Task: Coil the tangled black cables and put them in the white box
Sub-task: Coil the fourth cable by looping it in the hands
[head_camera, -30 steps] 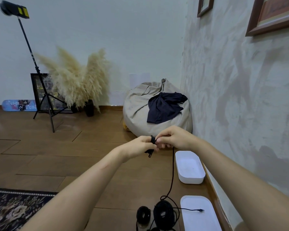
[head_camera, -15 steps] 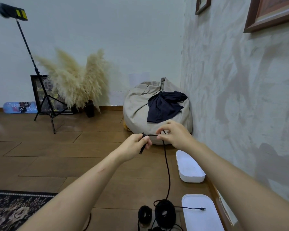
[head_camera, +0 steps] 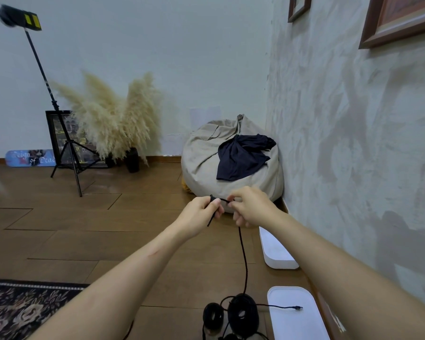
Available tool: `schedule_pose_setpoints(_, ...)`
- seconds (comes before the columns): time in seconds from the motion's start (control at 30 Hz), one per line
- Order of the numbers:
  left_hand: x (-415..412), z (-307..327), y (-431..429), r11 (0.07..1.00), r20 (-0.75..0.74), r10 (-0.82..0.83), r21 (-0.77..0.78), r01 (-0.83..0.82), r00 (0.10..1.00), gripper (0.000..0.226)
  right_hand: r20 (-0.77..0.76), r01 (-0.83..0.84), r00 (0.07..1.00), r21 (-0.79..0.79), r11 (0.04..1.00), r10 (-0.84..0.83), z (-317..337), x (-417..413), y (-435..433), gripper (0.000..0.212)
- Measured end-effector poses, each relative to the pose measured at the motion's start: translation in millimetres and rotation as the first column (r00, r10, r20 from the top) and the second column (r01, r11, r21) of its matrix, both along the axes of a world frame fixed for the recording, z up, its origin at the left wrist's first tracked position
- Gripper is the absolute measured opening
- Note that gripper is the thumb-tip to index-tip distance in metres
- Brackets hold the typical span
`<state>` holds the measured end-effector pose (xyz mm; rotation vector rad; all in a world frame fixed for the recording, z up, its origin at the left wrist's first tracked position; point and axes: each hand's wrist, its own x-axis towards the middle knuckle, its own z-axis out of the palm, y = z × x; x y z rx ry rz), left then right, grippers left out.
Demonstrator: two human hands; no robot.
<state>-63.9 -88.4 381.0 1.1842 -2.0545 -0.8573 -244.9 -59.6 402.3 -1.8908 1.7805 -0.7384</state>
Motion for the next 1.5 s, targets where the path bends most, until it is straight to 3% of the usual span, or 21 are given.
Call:
schedule_pose_setpoints(0.07, -0.5, 0.7, 0.5, 1.000, -0.009, 0.012, -0.002, -0.012, 1.000, 0.040, 0.027, 0.025, 0.999, 0.004, 1.000, -0.025, -0.4, 4.2, 1.3, 0.019)
schedule_pose_setpoints(0.17, 0.5, -0.2, -0.1, 0.999, 0.001, 0.035, 0.001, -0.035, 0.999, 0.040, -0.224, -0.002, 0.974, -0.048, 0.999, -0.009, 1.5, 0.9, 1.9, 0.025)
schedule_pose_setpoints(0.27, 1.8, -1.1, -1.2, 0.998, 0.031, 0.060, 0.007, -0.061, 0.998, 0.041, -0.236, -0.031, 0.972, -0.042, 0.999, 0.020, 5.7, -4.7, 3.1, 0.024)
schedule_pose_setpoints(0.33, 3.0, -0.3, -2.5, 0.998, -0.001, 0.064, 0.027, -0.064, 0.998, 0.042, -0.140, -0.056, 0.989, -0.057, 0.997, 0.048, 7.9, -7.4, 3.1, 0.012)
schedule_pose_setpoints(0.5, 0.7, 4.5, -5.4, 0.995, -0.161, 0.063, 0.081, -0.050, 0.985, 0.041, 0.263, -0.076, 0.961, -0.042, 0.996, 0.084, 13.5, -8.9, 4.6, 0.026)
schedule_pose_setpoints(0.63, 5.6, 6.7, -11.2, 0.987, -0.306, 0.138, 0.118, -0.106, 0.942, 0.033, 0.567, -0.097, 0.821, 0.017, 0.995, 0.070, 17.2, -4.5, 5.2, 0.028)
schedule_pose_setpoints(0.73, 10.6, 4.8, -14.3, 0.986, -0.286, 0.160, 0.086, -0.142, 0.945, 0.034, 0.666, -0.125, 0.740, -0.006, 0.992, 0.097, 16.0, -6.2, 5.4, 0.017)
schedule_pose_setpoints(0.83, 16.6, 1.5, -17.4, 0.982, -0.288, 0.186, 0.098, -0.164, 0.939, 0.036, 0.814, -0.181, 0.571, 0.000, 0.983, 0.105, 13.9, -11.4, 2.5, 0.010)
schedule_pose_setpoints(0.87, 18.1, 0.4, -17.7, 0.982, -0.279, 0.184, 0.102, -0.161, 0.943, 0.037, 0.827, -0.187, 0.555, 0.018, 0.982, 0.091, 13.6, -12.9, 1.2, 0.009)
schedule_pose_setpoints(0.9, 18.9, -0.4, -17.4, 0.983, -0.276, 0.176, 0.107, -0.152, 0.945, 0.037, 0.805, -0.191, 0.588, 0.037, 0.981, 0.084, 13.8, -14.9, 0.7, 0.007)
schedule_pose_setpoints(0.93, 18.7, -0.3, -16.1, 0.985, -0.279, 0.160, 0.111, -0.134, 0.947, 0.037, 0.727, -0.177, 0.680, 0.044, 0.983, 0.090, 13.0, -17.1, -0.7, 0.010)
schedule_pose_setpoints(1.0, 15.4, 2.0, -11.4, 0.991, -0.279, 0.109, 0.106, -0.082, 0.954, 0.036, 0.460, -0.140, 0.879, -0.003, 0.990, 0.126, 11.3, -18.0, -2.8, 0.020)
schedule_pose_setpoints(1.03, 12.4, 4.0, -8.8, 0.994, -0.270, 0.079, 0.097, -0.055, 0.959, 0.035, 0.359, -0.131, 0.923, -0.045, 0.990, 0.139, 10.6, -17.1, -4.0, 0.022)
schedule_pose_setpoints(1.27, -3.8, 11.9, 10.3, 0.994, -0.220, -0.079, 0.056, 0.093, 0.972, 0.035, 0.132, -0.085, 0.981, -0.379, 0.921, 0.145, 18.8, -14.7, -9.2, 0.020)
schedule_pose_setpoints(1.37, -9.2, 17.5, 16.8, 0.981, -0.208, -0.178, 0.039, 0.190, 0.962, 0.033, 0.159, -0.022, 0.983, -0.416, 0.909, 0.096, 15.7, -18.4, -15.4, 0.018)
schedule_pose_setpoints(1.5, -13.3, 28.3, 21.1, 0.972, -0.334, -0.212, 0.023, 0.233, 0.918, 0.029, 0.328, -0.015, 0.938, -0.297, 0.955, 0.116, 10.1, -27.9, -11.3, 0.014)
